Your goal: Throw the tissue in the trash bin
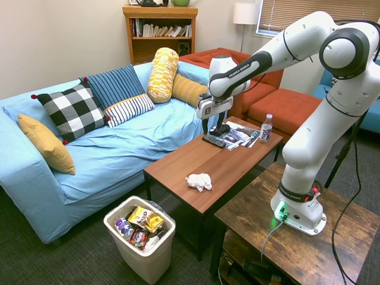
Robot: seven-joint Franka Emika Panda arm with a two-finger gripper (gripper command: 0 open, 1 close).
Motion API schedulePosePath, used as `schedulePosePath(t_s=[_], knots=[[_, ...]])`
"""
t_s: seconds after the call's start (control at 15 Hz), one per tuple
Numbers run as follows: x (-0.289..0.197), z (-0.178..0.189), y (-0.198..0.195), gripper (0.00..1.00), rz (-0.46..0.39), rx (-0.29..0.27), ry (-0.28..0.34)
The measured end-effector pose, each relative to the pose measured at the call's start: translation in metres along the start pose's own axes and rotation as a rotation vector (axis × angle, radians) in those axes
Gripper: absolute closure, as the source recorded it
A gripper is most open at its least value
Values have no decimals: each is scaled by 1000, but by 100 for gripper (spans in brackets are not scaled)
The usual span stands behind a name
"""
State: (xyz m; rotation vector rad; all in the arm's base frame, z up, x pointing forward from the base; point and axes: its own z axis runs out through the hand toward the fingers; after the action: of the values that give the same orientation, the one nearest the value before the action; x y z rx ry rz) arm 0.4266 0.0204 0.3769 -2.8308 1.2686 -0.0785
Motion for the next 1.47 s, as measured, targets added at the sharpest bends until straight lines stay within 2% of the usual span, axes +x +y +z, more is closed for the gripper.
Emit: schedulePosePath(t_s=[0.13,0.33,0.53,0.93,1.27,1.33,1.47], knots=[[0,2,-1,0,-1,-2,-2],[-8,27,-6,0,-8,-30,-27],[-33,74,-4,0,-10,-74,-57],[-59,171,-13,0,-14,-71,-82],[-60,228,-40,0,-13,-79,-83],[-58,238,-44,100,-12,-85,-81],[-51,259,-46,100,-1,-103,-79]])
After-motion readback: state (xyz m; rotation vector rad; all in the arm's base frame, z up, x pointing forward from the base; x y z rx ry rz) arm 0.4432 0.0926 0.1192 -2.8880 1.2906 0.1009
